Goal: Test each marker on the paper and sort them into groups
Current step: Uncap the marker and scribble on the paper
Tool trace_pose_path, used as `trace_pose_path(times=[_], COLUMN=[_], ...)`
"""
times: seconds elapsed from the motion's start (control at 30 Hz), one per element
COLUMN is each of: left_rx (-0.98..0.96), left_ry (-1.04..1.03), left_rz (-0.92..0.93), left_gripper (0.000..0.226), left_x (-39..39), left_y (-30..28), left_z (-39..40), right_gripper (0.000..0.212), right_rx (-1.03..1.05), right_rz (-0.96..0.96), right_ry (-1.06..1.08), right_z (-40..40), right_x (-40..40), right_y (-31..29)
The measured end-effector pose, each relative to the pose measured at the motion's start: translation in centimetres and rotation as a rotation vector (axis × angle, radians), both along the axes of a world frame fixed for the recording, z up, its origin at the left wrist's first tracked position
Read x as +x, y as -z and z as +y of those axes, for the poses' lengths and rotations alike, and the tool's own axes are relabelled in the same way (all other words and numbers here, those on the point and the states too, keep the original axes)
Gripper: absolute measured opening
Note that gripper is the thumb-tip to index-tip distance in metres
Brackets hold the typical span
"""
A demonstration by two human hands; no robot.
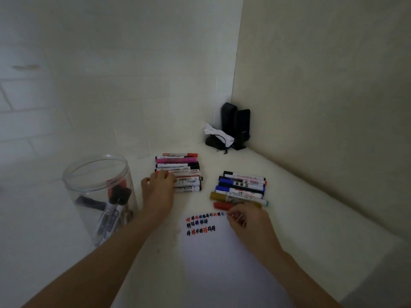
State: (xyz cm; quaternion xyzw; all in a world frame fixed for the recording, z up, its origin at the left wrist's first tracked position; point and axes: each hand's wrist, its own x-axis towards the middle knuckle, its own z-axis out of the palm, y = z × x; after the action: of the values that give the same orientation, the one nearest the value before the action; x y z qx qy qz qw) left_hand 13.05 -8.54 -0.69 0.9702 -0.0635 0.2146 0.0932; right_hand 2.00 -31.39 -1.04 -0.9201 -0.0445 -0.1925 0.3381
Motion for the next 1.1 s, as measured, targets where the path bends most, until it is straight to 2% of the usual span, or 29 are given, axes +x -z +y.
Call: trace_pose_path(times=[0.13, 0.2, 0.23, 0.27, 0.33, 0.37, 0.43, 0.5, 0.57, 0.77, 0.83, 0.9, 0.97, 1.03, 1.1], left_rx=[0.078, -0.013, -0.102, -0.189, -0.305, -0.325, -0.308, -0.289, -0.300, -0.480, -0.475, -0.421, -0.268, -0.150, -0.096], left_ry=[-0.031, -0.021, 0.013, 0.079, 0.276, 0.379, 0.547, 0.611, 0.602, 0.686, 0.603, 0.458, 0.382, 0.373, 0.374], left_rz=[0.029, 0.045, 0.049, 0.049, 0.053, 0.070, 0.091, 0.118, 0.150, 0.156, 0.224, 0.292, 0.271, 0.249, 0.262], left_gripper=[0.029, 0.027, 0.025, 0.022, 0.021, 0.023, 0.029, 0.038, 0.037, 0.018, 0.027, 0.054, 0.067, 0.068, 0.068], left_x=[0.3, -0.2, -0.9, -2.0, -5.0, -6.7, -9.5, -11.0, -11.3, -11.6, -11.6, -11.3, -10.9, -10.3, -9.7], left_y=[0.3, -0.3, -0.9, -1.4, -1.9, -1.8, -1.0, 0.4, 1.4, -0.3, -0.5, -0.1, 0.4, 0.8, 1.1], left_z=[0.3, -0.3, -1.0, -1.8, -3.5, -4.2, -5.1, -5.0, -4.3, -2.9, -2.3, -1.5, -0.8, -0.7, -1.1], right_gripper=[0.009, 0.010, 0.007, 0.002, 0.014, 0.018, 0.027, 0.026, 0.023, 0.028, 0.025, 0.012, 0.009, 0.015, 0.019], right_rx=[0.028, 0.096, 0.194, 0.379, 0.835, 0.957, 0.982, 0.912, 0.874, 0.999, 1.061, 1.167, 1.236, 1.159, 0.990], right_rz=[0.049, 0.056, 0.078, 0.125, 0.273, 0.327, 0.386, 0.376, 0.359, 0.381, 0.358, 0.312, 0.290, 0.311, 0.335], right_ry=[0.017, 0.048, 0.069, 0.069, 0.016, -0.013, -0.050, -0.052, -0.039, -0.107, -0.076, 0.004, 0.071, 0.085, 0.087], right_z=[-0.2, 0.0, 0.0, 0.2, 0.8, 1.2, 1.7, 2.4, 2.9, 3.8, 3.5, 2.4, 1.0, 0.3, 0.3], right_x=[-0.6, -0.7, -0.7, -0.9, -1.4, -1.6, -2.1, -2.7, -3.2, -4.0, -3.9, -3.5, -3.3, -3.1, -2.8], right_y=[-0.2, -0.9, -1.4, -2.1, -3.4, -3.8, -4.0, -3.7, -3.3, -3.1, -3.2, -3.3, -3.6, -3.6, -3.6])
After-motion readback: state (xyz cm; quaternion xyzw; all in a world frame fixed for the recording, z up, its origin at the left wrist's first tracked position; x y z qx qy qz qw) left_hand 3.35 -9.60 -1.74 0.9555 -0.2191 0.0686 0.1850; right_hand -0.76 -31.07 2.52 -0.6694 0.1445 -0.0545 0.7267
